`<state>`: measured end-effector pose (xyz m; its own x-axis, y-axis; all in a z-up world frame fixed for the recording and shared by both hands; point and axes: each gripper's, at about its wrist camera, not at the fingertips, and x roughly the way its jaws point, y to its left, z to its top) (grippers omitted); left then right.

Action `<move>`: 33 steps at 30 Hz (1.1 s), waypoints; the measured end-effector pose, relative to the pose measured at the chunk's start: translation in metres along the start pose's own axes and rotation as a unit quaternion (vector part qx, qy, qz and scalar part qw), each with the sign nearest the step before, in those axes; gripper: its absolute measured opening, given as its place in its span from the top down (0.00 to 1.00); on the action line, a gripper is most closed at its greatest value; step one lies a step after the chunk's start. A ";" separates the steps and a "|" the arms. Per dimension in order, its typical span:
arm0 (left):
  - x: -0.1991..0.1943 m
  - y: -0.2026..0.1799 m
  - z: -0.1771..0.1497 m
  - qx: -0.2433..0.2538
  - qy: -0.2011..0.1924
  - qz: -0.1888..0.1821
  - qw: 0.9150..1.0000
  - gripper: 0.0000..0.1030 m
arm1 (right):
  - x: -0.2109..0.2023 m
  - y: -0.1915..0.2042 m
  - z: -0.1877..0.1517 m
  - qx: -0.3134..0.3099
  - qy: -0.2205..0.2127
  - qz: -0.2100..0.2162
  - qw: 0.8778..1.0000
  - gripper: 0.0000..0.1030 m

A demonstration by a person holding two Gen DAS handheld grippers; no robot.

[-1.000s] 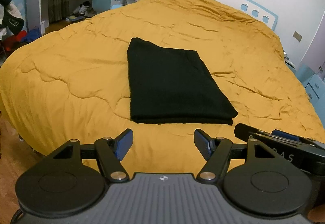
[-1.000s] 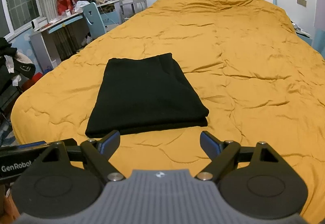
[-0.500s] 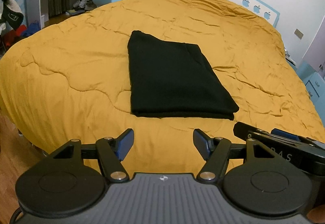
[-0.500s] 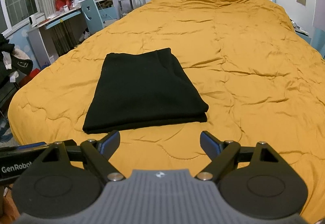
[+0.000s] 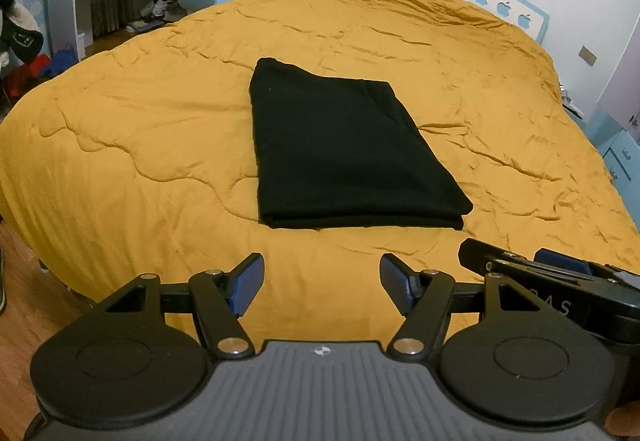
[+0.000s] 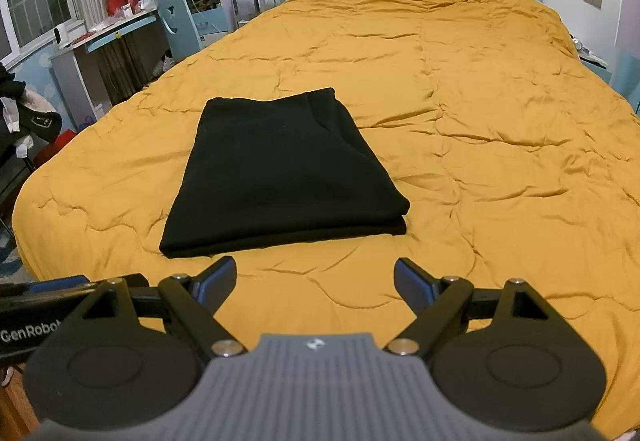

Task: Fold small clothes

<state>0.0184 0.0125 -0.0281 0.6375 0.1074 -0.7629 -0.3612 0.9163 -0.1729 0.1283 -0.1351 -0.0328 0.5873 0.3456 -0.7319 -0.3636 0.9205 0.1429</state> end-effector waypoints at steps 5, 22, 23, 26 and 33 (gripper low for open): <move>0.001 0.002 0.001 -0.001 0.005 -0.002 1.000 0.28 | 0.000 0.002 -0.001 -0.002 -0.001 -0.003 1.000 0.21; 0.003 0.001 0.004 0.007 0.009 0.001 1.000 0.29 | -0.001 0.003 -0.001 -0.004 -0.001 -0.005 1.000 0.21; 0.003 0.001 0.004 0.008 0.009 0.002 1.000 0.29 | -0.001 0.003 -0.001 -0.003 -0.001 -0.005 1.000 0.21; 0.003 0.000 0.004 0.008 0.010 0.003 1.000 0.29 | -0.001 0.002 -0.001 -0.003 0.001 -0.005 1.000 0.21; 0.003 0.002 0.005 0.010 0.010 0.004 1.000 0.29 | 0.000 0.000 -0.001 -0.004 0.002 -0.006 1.000 0.21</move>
<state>0.0231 0.0161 -0.0275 0.6203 0.1071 -0.7770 -0.3532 0.9227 -0.1547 0.1277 -0.1353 -0.0329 0.5883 0.3346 -0.7361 -0.3624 0.9229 0.1299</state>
